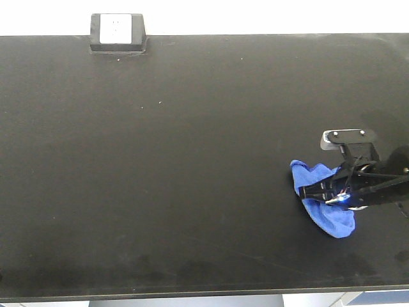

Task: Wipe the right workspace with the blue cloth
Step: 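Lower the cloth onto the counter and wipe it across the surface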

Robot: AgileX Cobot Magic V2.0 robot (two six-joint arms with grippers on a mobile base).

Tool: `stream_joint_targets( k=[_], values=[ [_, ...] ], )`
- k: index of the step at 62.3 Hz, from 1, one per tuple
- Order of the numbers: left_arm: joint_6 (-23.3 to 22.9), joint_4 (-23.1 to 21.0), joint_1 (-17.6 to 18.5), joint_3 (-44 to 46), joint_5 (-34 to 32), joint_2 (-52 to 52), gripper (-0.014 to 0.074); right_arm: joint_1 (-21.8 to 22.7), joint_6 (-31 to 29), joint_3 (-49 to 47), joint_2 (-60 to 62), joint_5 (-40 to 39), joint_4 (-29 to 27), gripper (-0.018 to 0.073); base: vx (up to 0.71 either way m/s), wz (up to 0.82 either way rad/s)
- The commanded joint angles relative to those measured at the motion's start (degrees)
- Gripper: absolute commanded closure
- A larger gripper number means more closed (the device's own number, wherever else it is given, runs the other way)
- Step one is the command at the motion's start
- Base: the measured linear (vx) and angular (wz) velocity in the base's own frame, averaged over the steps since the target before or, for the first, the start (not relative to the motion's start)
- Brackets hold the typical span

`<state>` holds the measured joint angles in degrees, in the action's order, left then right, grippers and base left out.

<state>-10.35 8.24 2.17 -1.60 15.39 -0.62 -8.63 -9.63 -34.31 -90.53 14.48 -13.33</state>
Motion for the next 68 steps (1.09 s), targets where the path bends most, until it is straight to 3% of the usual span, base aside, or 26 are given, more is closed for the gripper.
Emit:
stream_joint_targets(
  k=[1, 13, 18, 23, 38, 42, 46, 50, 62, 68],
  values=[
    [-0.49, 0.06, 0.25, -1.74, -4.85, -0.84, 0.0602, -3.91, -1.59, -1.1, -0.13, -1.5, -1.76, 0.056, 0.0, 0.0],
    [-0.49, 0.06, 0.25, -1.74, -4.85, -0.84, 0.0602, -17.11, -6.67, -1.1, -0.66, -5.33, -1.9, 0.056, 0.0, 0.0],
    [-0.49, 0.06, 0.25, -1.74, -4.85, -0.84, 0.0602, -16.83, -6.05, -0.98, -0.66, -6.19, -1.9, 0.056, 0.0, 0.0],
    [-0.49, 0.06, 0.25, -1.74, -4.85, -0.84, 0.0602, -11.95, -5.98, -0.98, -0.66, -5.69, -1.9, 0.056, 0.0, 0.0],
    [-0.49, 0.06, 0.25, -1.74, -4.85, -0.84, 0.0602, 15.26, -4.69, -0.98, -0.66, -3.85, -3.54, 0.056, 0.0, 0.0],
    [-0.49, 0.06, 0.25, -1.74, -4.85, -0.84, 0.0602, 17.28, -5.49, -0.98, -0.66, -3.1, -4.5, 0.056, 0.0, 0.0],
    [-0.49, 0.06, 0.25, -1.74, -4.85, -0.84, 0.0602, 15.12, -7.85, -0.98, -0.66, -2.54, -5.34, 0.056, 0.0, 0.0],
    [-0.49, 0.06, 0.25, -1.74, -4.85, -0.84, 0.0602, 9.38, -9.83, -0.98, -0.66, -3.14, -6.06, 0.056, 0.0, 0.0],
    [-0.49, 0.06, 0.25, -1.74, -4.85, -0.84, 0.0602, -13.32, -11.4, -0.98, -0.68, -5.58, -5.95, 0.056, 0.0, 0.0],
    [-0.49, 0.06, 0.25, -1.74, -4.85, -0.84, 0.0602, -16.51, -11.34, -0.98, -0.68, -7.28, -5.94, 0.056, 0.0, 0.0]
  ],
)
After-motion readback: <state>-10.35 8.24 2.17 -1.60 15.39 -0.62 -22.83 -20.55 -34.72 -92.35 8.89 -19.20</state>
